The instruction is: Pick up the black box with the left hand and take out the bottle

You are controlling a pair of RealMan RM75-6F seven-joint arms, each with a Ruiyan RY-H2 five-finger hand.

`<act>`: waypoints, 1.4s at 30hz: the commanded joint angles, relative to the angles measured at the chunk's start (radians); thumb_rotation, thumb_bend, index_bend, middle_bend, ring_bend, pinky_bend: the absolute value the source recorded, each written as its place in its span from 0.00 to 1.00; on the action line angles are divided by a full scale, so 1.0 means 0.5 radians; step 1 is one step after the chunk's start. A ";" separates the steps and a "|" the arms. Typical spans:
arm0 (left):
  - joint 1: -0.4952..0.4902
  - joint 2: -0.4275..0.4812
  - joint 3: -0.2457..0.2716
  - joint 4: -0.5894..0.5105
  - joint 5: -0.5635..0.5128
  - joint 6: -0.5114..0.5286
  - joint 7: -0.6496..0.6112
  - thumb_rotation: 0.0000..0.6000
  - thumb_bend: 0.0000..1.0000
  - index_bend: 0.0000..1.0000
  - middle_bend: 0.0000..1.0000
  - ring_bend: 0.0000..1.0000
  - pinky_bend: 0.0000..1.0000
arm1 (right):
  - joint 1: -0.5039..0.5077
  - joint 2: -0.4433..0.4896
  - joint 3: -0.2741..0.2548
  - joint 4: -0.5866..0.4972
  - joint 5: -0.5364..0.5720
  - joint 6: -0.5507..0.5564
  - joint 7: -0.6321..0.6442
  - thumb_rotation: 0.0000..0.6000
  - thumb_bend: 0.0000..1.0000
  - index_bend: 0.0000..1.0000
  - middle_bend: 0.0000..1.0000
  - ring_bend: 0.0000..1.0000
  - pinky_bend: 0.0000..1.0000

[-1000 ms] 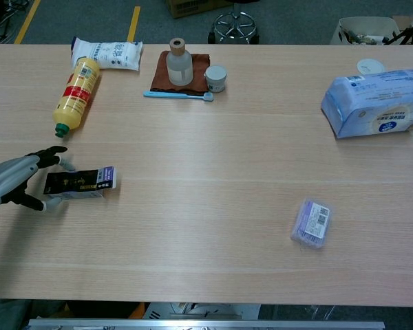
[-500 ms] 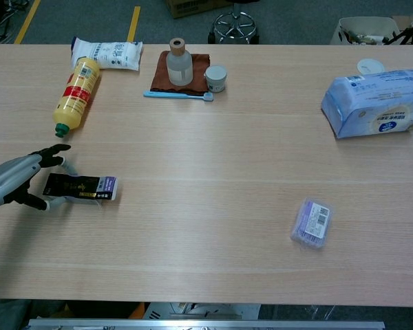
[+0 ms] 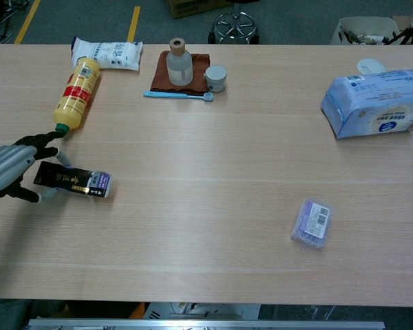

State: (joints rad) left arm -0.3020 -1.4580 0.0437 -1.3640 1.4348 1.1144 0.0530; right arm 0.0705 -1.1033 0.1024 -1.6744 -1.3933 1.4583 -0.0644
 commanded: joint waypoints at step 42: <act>-0.098 0.290 -0.098 0.225 0.580 0.611 1.419 1.00 0.30 0.36 0.00 0.00 0.00 | 0.002 0.013 0.004 -0.024 -0.010 0.006 -0.003 1.00 0.07 0.28 0.26 0.18 0.36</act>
State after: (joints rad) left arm -0.3507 -1.3105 -0.0069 -1.2584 1.7204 1.4151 0.7582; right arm 0.0716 -1.0970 0.1042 -1.6862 -1.3982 1.4612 -0.0655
